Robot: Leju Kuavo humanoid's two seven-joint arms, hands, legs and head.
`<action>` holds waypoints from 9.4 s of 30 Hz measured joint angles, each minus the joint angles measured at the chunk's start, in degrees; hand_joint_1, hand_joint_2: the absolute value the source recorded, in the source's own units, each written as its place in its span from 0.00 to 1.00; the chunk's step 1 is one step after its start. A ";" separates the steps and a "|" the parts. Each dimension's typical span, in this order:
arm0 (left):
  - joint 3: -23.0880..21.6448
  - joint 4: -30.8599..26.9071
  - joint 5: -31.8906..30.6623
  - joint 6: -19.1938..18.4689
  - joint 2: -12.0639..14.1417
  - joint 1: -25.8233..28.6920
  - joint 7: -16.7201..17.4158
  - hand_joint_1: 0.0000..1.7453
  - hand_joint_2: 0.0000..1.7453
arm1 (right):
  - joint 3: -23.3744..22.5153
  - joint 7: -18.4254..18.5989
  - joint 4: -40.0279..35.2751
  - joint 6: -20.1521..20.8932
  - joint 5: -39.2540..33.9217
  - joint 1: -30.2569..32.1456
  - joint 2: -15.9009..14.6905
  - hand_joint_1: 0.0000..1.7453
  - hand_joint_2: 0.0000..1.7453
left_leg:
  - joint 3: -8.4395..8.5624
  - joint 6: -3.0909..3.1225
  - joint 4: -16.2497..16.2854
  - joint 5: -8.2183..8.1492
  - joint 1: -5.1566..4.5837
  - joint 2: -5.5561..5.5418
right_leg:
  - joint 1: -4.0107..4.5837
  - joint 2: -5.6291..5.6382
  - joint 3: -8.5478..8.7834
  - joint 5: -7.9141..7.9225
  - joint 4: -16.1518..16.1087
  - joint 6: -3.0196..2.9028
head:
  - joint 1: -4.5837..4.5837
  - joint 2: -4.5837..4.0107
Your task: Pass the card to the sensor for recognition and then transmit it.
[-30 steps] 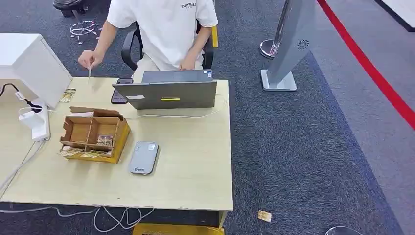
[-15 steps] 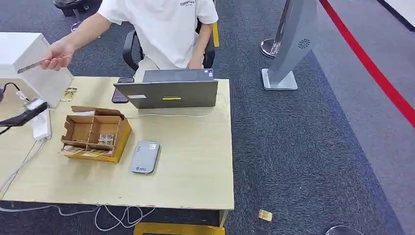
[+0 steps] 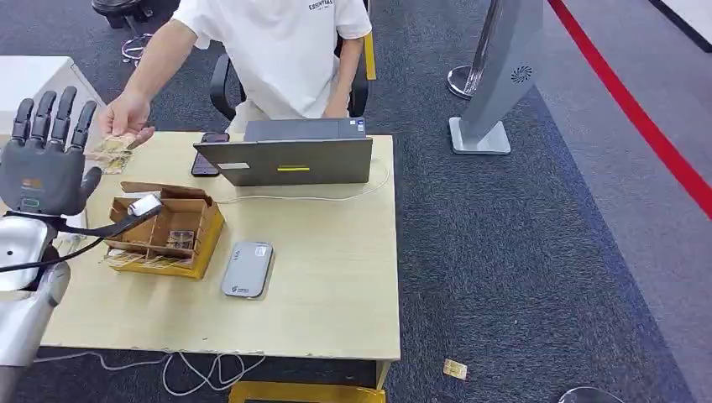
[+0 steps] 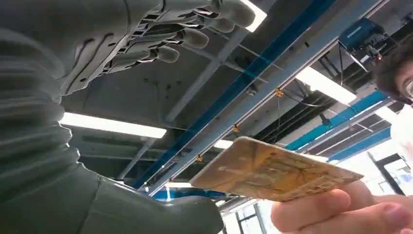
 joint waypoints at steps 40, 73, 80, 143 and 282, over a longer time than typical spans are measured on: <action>-4.79 0.18 1.29 -1.20 -3.96 -1.23 -1.14 1.00 1.00 | 0.00 -0.13 0.04 0.00 -0.50 0.66 -0.04 0.00 1.00 | -0.01 0.00 0.00 0.00 -0.03 0.03 | 0.00 0.03 -0.04 0.00 0.00 0.00 | 0.02 0.00; -12.10 -0.80 7.06 1.33 -12.70 3.29 -3.19 1.00 1.00 | 0.00 0.29 0.33 0.00 -2.53 2.45 -0.57 0.00 1.00 | -0.02 0.05 0.00 -0.06 -0.12 0.06 | -0.05 0.08 0.00 -0.03 -0.01 0.06 | 0.02 0.00; -14.51 -9.49 7.12 0.54 -14.21 11.57 -2.49 1.00 1.00 | -0.09 -0.74 0.57 0.00 -3.70 3.48 -0.83 0.00 1.00 | -0.01 0.11 -0.01 -0.11 -0.13 0.06 | -0.05 0.06 0.01 -0.06 -0.02 0.09 | -0.02 0.00; -16.30 -1.99 2.47 -12.44 -15.32 14.72 7.28 1.00 1.00 | 0.00 -1.53 1.03 0.00 -4.26 3.98 -0.83 0.00 1.00 | -0.01 0.12 -0.01 -0.09 -0.12 0.05 | -0.05 0.03 0.00 -0.06 0.00 0.09 | 0.00 0.00; -6.16 9.20 -4.57 11.72 -9.49 -2.63 4.26 1.00 1.00 | 6.21 1.86 1.01 0.00 -3.91 2.97 -0.28 0.00 1.00 | 0.14 0.23 -0.17 0.07 -0.31 -0.20 | -0.20 -0.24 0.18 -0.14 0.06 0.21 | -0.11 0.02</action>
